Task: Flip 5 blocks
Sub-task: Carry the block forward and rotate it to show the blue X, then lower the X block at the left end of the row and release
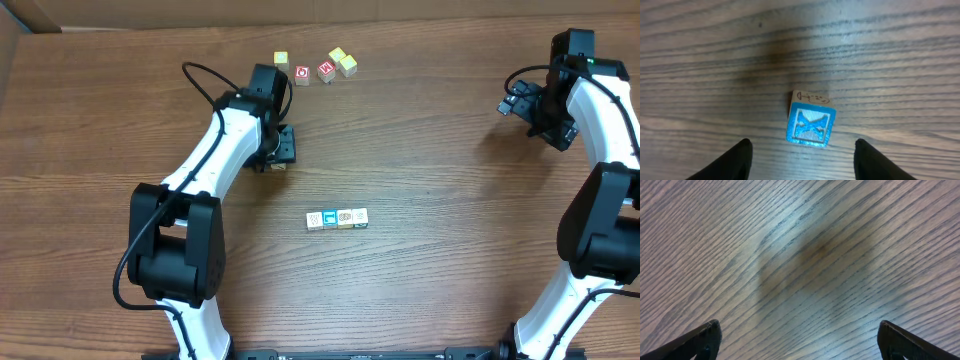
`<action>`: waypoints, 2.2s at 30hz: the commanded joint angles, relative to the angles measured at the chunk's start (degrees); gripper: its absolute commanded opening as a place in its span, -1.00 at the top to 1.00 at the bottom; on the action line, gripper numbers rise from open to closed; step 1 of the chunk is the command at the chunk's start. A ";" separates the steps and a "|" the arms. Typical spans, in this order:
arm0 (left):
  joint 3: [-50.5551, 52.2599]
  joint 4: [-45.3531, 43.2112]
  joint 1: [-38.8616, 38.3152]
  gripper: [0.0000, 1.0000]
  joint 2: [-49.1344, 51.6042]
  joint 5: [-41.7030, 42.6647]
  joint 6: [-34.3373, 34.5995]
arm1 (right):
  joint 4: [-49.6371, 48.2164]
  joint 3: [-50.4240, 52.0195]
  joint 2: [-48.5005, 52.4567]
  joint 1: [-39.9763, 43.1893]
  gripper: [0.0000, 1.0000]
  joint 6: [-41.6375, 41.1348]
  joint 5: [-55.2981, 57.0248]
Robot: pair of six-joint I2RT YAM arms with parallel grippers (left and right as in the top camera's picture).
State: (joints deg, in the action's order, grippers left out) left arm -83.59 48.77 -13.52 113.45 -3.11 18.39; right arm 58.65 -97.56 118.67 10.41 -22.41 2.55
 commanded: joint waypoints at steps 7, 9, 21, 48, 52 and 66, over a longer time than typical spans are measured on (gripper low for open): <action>4.68 -6.69 -0.37 -0.03 0.35 1.25 -9.64 | -0.11 -1.09 -2.19 0.04 -1.00 0.35 0.37; 5.53 -8.07 -0.37 -0.03 0.35 1.25 -10.27 | -0.11 -1.09 -2.19 0.04 -1.00 0.35 0.37; 7.43 -13.49 -0.37 0.18 0.57 1.25 -10.25 | -0.11 -1.09 -2.19 0.04 -1.00 0.35 0.37; 6.05 -1.05 -0.44 0.52 -14.36 1.68 -4.90 | -0.11 -1.09 -2.19 0.04 -1.00 0.35 0.37; 6.08 6.95 -0.63 0.60 -21.44 1.68 0.07 | -0.11 -1.09 -2.19 0.04 -1.00 0.35 0.37; 15.76 11.74 -8.44 0.58 -26.58 1.05 12.87 | -0.11 -1.09 -2.19 0.04 -1.00 0.35 0.37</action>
State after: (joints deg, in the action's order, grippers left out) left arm -72.34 62.48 -20.14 86.74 -2.13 26.96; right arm 58.65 -97.56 118.67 10.41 -22.41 2.52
